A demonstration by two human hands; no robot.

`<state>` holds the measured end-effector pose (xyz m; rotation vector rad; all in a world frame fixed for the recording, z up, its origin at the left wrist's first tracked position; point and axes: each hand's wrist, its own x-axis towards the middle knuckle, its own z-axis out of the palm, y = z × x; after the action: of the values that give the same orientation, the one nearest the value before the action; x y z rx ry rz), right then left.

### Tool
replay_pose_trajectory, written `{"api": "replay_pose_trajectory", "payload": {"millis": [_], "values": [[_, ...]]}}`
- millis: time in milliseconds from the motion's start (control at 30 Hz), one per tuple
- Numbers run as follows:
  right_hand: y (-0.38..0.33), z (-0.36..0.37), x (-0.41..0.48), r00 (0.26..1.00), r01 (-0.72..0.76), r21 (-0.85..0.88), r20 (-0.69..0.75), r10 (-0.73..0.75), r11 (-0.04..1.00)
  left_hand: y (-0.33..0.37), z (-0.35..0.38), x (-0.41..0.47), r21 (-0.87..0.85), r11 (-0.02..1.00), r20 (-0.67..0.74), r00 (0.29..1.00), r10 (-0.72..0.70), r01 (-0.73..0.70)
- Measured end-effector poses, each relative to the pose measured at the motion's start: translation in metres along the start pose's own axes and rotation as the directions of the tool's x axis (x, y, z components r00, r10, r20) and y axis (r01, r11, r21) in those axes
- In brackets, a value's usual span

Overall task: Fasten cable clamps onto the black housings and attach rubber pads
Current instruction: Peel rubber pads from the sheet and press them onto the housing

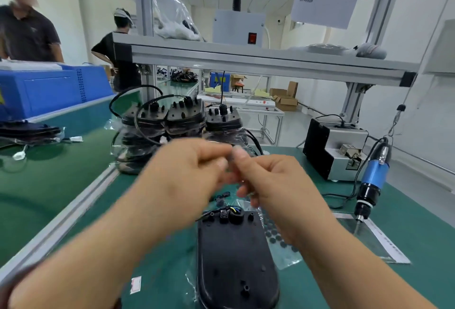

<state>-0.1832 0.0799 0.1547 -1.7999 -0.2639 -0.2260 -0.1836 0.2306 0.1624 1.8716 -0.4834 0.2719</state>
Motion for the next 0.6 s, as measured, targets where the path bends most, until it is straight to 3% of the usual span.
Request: {"api": "replay_pose_trajectory", "payload": {"millis": [100,233,300,367,400,500,600], "values": [[0.002,0.005,-0.012,0.999,0.029,0.008,-0.04,-0.028,1.0,0.002,0.018,-0.029,0.104,0.992,0.039,0.996,0.075,-0.079],[0.016,0.004,-0.027,0.993,-0.111,0.188,-0.02,0.117,0.976,0.002,0.006,-0.041,0.05,0.998,0.194,0.981,0.015,-0.025],[0.021,0.001,-0.033,0.99,-0.139,0.231,0.005,0.142,0.963,0.003,-0.009,-0.034,0.231,0.966,0.122,0.988,0.091,-0.118],[0.023,-0.004,-0.041,0.989,-0.148,0.223,0.06,0.138,0.964,0.008,-0.027,-0.014,0.531,0.808,0.094,0.966,0.242,-0.254],[0.023,-0.008,-0.045,0.987,-0.146,0.197,0.093,0.129,0.97,0.01,-0.031,-0.002,0.637,0.693,0.184,0.939,0.29,-0.339],[0.021,-0.018,-0.056,0.975,-0.082,0.06,0.211,0.067,0.995,0.008,-0.019,0.032,0.732,0.455,0.498,0.854,0.151,-0.507],[0.019,-0.029,-0.064,0.966,-0.026,-0.012,0.258,0.028,1.0,0.003,-0.003,0.055,0.726,0.365,0.579,0.804,0.134,-0.583]]}}
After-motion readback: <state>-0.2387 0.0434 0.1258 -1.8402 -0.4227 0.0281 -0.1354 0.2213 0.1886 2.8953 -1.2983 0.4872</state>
